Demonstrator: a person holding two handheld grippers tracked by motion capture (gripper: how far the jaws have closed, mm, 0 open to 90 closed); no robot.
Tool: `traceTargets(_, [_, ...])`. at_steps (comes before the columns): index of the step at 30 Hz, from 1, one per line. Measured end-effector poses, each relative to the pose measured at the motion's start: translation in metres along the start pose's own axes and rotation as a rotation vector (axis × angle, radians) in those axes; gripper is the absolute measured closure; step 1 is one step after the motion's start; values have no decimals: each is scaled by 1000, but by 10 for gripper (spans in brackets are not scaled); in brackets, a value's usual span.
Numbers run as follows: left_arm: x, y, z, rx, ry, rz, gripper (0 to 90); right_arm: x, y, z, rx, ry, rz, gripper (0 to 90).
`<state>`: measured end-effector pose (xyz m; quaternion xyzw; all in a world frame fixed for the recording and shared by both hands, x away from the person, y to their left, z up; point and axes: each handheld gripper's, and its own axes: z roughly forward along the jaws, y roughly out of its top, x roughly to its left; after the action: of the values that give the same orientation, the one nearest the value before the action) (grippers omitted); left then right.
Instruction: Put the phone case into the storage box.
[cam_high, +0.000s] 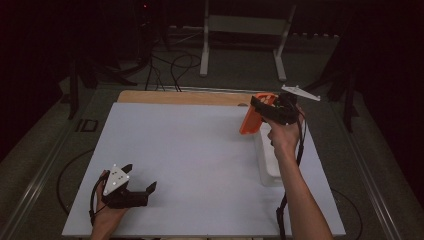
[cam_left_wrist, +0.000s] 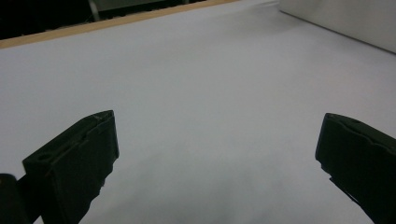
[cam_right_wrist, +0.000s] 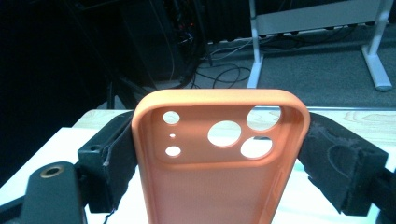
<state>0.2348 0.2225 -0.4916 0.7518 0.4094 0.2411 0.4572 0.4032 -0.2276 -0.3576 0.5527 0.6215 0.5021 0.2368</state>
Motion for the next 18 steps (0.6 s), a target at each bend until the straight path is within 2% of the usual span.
traceTargets(18, [-1, -1, 0, 5, 0, 5, 4, -11, 10, 3, 2, -72, -21, 167])
